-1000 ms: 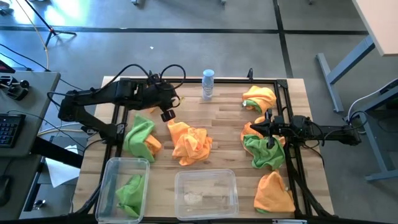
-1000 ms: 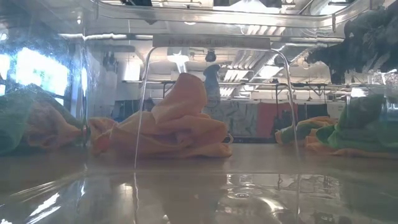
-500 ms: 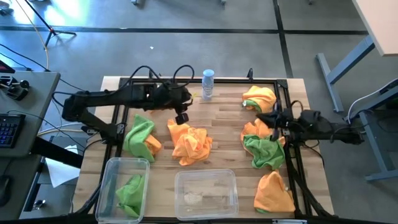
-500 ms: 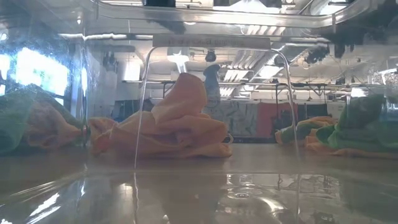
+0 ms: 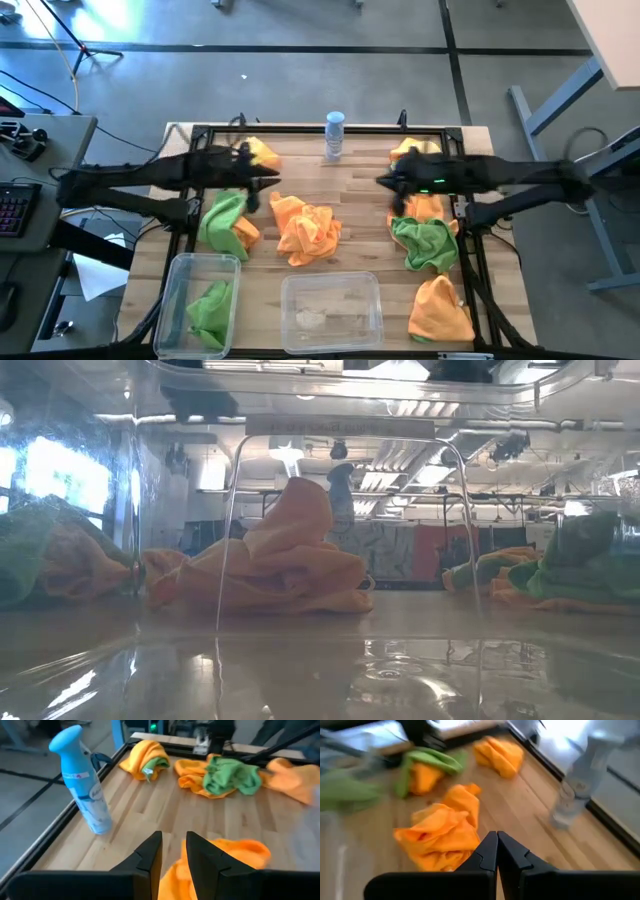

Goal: Sort microfiber towel by color & place in baskets
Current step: Put the orange microfiber towel into the right transparent bin

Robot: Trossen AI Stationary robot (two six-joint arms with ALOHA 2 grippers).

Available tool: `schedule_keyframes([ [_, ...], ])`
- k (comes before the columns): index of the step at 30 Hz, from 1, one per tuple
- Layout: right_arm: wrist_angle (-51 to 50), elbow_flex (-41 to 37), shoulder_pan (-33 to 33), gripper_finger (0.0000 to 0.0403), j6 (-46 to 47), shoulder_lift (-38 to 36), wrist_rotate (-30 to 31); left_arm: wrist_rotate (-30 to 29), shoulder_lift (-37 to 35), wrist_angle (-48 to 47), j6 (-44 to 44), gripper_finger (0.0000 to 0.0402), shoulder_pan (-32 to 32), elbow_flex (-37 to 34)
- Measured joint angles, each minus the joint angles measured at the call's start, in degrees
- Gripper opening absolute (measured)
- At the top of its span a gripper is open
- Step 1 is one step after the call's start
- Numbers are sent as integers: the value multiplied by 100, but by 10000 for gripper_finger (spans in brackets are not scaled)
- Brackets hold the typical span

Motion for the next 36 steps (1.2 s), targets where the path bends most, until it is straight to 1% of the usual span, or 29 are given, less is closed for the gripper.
schedule_keyframes([
  [2, -584, 850, 64, 0, 509, 794, 225, 187, -523, -17, -16, 74, 0, -260],
  [6, -1729, 2497, 142, 0, 1364, 2265, 266, 443, -1437, -277, 9, 74, -2, -553],
  [8, -2315, 3293, 170, 0, 1849, 2935, 264, 542, -1797, -449, 104, 74, -4, -649],
  [12, -3311, 4744, 237, 1, 2721, 4050, 174, 558, -2325, -818, 121, 74, -4, -703],
  [14, -3475, 5362, 312, 5, 2858, 4527, -44, 583, -2515, -960, 98, 74, -4, -701],
  [16, -3482, 5902, 415, 18, 2984, 4946, -225, 750, -2652, -1082, 5, 74, -4, -701],
  [18, -3541, 6378, 509, 36, 3195, 5287, -282, 934, -2760, -1197, -16, 74, -4, -701],
  [20, -3662, 6746, 576, 61, 3481, 5571, -295, 986, -2843, -1298, -19, 74, -4, -701],
  [22, -3663, 6862, 620, 89, 3774, 5773, -446, 984, -2871, -1378, -19, 74, -4, -701],
  [24, -3465, 6595, 633, 119, 4077, 5813, -761, 984, -2866, -1447, -16, 74, -4, -701],
  [29, -3389, 6003, 668, 186, 4623, 5917, -1358, 987, -2855, -1492, -17, 74, -2, -701],
  [32, -3324, 5729, 658, 208, 4976, 5936, -1575, 990, -2855, -1581, -16, 74, -2, -701],
  [36, -3270, 5483, 653, 217, 5109, 5930, -1573, 993, -2853, -1660, -19, 74, -2, -701],
])
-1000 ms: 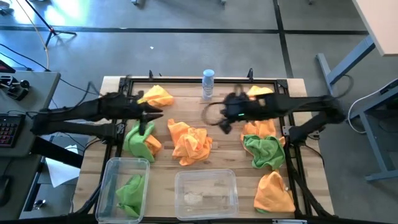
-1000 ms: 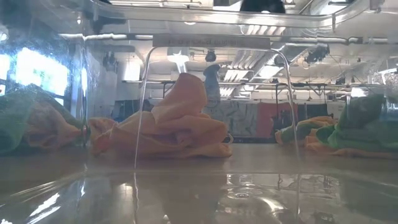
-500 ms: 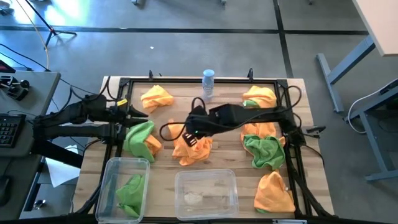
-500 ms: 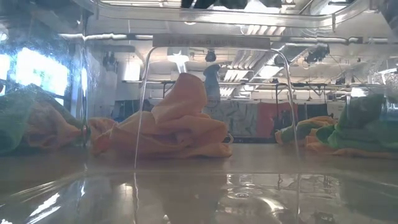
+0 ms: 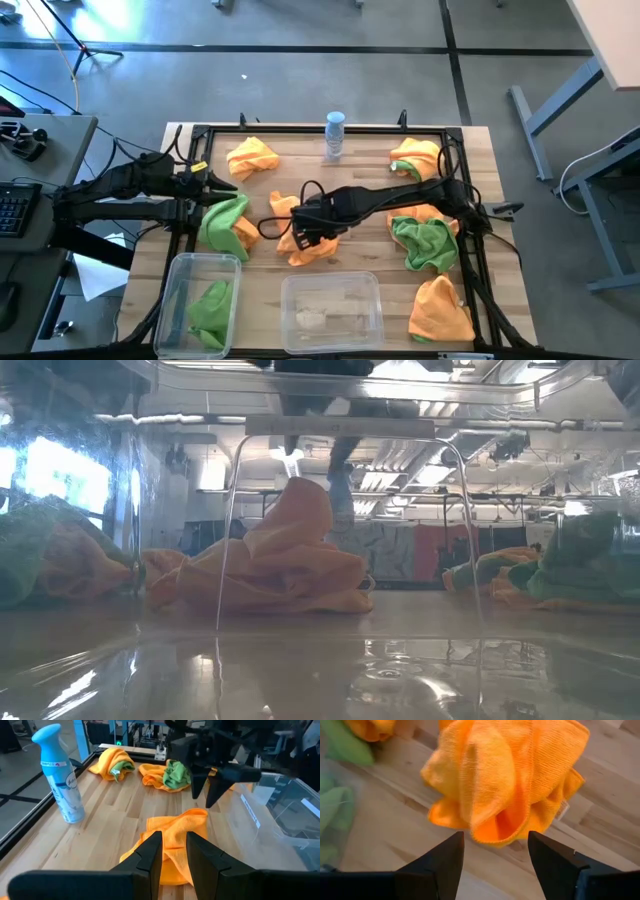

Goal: Sort microfiber towel by color & place in baskets
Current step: Put the orange microfiber towel into the right transparent bin

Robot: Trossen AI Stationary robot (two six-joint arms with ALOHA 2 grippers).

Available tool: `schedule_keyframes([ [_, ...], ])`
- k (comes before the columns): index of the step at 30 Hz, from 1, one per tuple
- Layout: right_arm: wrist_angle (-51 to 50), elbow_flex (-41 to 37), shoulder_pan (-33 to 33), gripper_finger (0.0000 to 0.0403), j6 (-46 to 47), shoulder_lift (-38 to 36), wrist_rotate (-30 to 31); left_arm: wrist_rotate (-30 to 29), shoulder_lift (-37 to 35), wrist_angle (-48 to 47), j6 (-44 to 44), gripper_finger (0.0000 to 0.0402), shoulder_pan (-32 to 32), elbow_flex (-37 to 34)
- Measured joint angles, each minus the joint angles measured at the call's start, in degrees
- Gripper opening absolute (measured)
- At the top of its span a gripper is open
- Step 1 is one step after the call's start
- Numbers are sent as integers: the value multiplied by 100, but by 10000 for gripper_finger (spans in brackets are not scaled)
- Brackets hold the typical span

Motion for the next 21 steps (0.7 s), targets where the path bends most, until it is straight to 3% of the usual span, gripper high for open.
schedule_keyframes([
  [17, 1113, -1383, -116, 216, -48, -4, -85, 11, 2, -219, -451, 74, 0, 0],
  [21, 1235, -1545, -136, 186, -434, -2, 54, 11, 2, -219, -613, 74, 0, 0],
])
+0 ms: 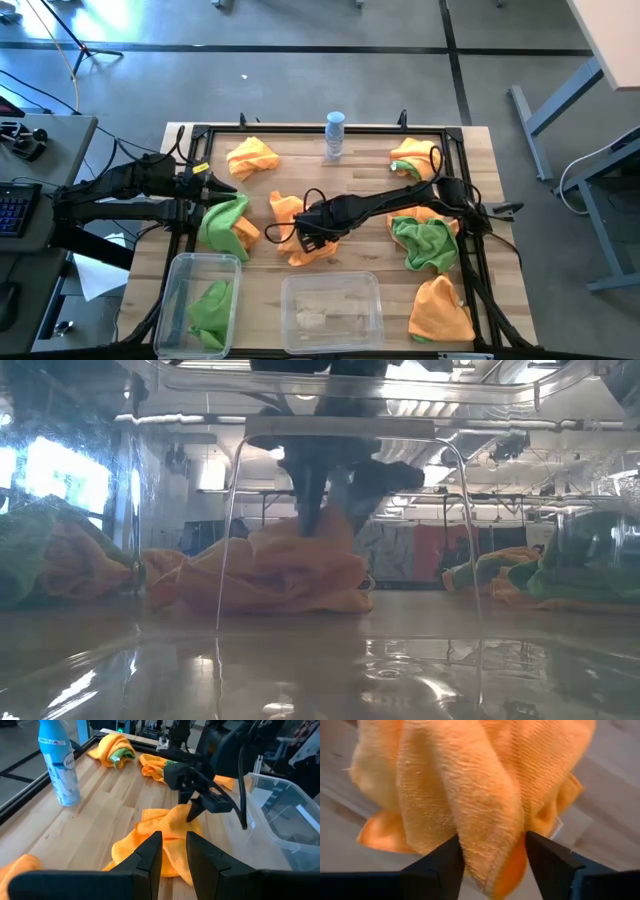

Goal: Sort microfiber towel by color & place in baskets
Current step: Put the orange microfiber towel into the right transparent bin

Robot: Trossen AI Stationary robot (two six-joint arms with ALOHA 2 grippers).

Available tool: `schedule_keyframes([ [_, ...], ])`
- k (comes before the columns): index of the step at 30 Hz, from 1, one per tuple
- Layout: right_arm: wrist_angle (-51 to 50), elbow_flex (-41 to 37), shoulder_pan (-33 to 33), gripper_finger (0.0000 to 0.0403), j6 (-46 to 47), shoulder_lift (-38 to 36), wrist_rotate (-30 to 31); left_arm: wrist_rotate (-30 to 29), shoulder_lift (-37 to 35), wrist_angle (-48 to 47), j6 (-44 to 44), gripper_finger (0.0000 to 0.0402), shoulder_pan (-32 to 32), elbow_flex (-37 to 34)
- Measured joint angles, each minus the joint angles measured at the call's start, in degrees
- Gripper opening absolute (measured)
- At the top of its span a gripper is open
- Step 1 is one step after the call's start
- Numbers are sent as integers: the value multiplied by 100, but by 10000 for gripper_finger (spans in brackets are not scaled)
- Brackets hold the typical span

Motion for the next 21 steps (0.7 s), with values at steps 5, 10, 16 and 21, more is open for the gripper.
schedule_keyframes([
  [5, 276, 36, 16, 52, -671, -2, 113, -55, 0, 2, -3, 74, 0, 0],
  [10, 152, 429, 98, 31, -997, -83, 555, -81, 0, 5, -137, 74, 0, 0],
  [16, -459, 1495, 449, 6, -1441, -429, 1646, -93, 0, 0, 3, 74, 2, 0],
  [21, -1161, 2791, 809, 7, -1462, -535, 2736, -124, 0, -3, 3, 74, 2, 0],
])
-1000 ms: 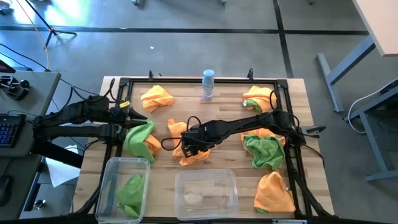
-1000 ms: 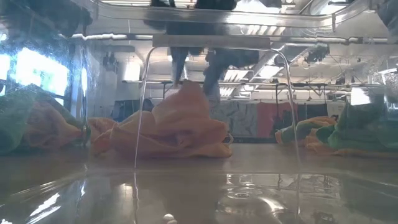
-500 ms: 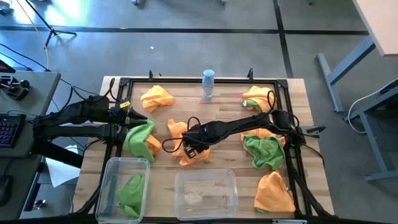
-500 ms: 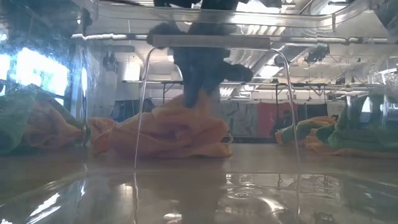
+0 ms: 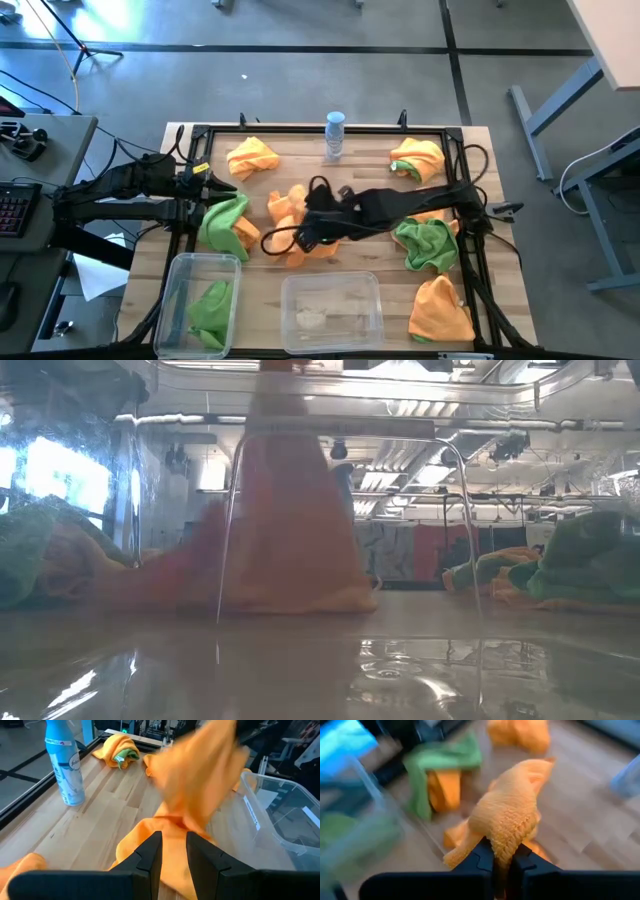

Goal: Sort microfiber towel by color & place in baskets
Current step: Put the orange microfiber towel into the right transparent bin

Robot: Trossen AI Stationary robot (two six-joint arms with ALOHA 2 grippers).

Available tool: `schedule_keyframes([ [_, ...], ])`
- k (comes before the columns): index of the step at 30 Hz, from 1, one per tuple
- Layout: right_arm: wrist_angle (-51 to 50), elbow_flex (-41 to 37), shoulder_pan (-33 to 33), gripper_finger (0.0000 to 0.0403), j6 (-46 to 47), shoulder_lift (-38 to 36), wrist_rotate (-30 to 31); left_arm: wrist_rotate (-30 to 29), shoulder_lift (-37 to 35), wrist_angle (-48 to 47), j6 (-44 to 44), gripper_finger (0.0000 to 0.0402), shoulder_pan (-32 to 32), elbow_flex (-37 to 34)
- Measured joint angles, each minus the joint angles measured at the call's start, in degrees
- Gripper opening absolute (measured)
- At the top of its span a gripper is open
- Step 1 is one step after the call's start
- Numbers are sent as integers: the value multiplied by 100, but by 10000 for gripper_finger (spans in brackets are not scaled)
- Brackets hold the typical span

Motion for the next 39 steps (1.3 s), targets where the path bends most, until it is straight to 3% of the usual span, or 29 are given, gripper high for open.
schedule_keyframes([
  [8, 1127, -163, 601, 2, -103, -709, 1751, 0, 0, -47, 9, 74, 0, 0],
  [11, 1537, -1, 878, 2, -465, -754, 2452, 0, 2, -45, 10, 74, 0, 0],
  [16, 2826, 116, 1288, 1, -1358, -789, 3100, 0, 2, -51, 10, 74, 0, 0],
  [22, 4517, 111, 1809, 1, -2505, -798, 3584, 0, 2, -125, 12, 74, 0, 0],
  [29, 5808, 111, 2628, 0, -3431, -798, 4026, 2, 1, -325, 10, 74, 0, 0],
  [39, 5469, 109, 3363, 0, -2899, -552, 4617, -1, 1, -360, 10, 74, 0, 0],
])
